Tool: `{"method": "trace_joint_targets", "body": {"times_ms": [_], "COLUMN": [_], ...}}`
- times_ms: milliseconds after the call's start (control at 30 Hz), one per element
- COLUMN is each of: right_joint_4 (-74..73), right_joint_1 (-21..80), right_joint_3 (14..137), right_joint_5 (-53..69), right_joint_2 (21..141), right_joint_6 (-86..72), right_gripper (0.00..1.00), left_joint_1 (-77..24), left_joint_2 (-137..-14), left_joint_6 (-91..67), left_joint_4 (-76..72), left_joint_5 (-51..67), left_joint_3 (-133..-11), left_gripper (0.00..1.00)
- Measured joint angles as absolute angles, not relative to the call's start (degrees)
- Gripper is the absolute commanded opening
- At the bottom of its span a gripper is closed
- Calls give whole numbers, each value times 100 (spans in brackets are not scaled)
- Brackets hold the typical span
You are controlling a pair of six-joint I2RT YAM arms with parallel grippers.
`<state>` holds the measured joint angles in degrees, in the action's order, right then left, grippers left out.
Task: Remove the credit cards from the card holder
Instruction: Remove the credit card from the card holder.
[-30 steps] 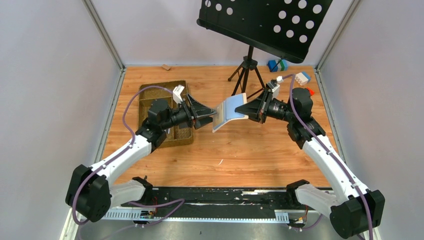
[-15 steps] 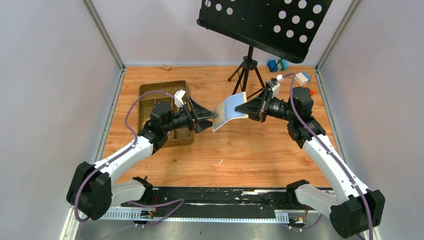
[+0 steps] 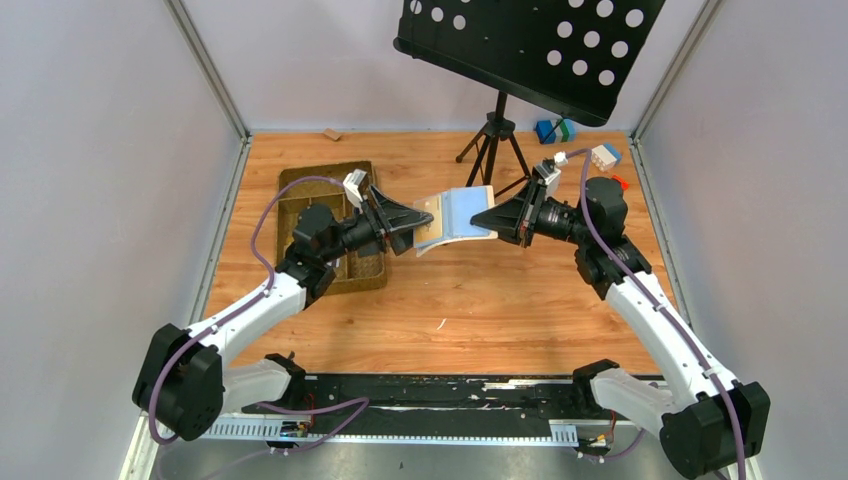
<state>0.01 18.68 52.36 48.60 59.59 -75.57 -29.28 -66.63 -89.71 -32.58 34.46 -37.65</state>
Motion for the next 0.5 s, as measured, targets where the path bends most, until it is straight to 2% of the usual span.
{"method": "trace_joint_targets", "body": {"times_ms": [133,500], "right_joint_4": [-34,-434], "right_joint_1": [1868,1855], "right_joint_3": [5033,5019], "right_joint_5": [4858,4836], "right_joint_2": [5872,5894], "right_joint_6": [-7548,-7113], "right_gripper": [0,0], "left_joint_1": [-2928,-2928], "left_joint_2": [-6663,-6657], "left_joint_6": [-9113,-9275], "left_joint_4": [-3505,-3671], "left_joint_5": [3409,3295], "left_joint_3": [-3691,-3481], "left_gripper": [50,28]}}
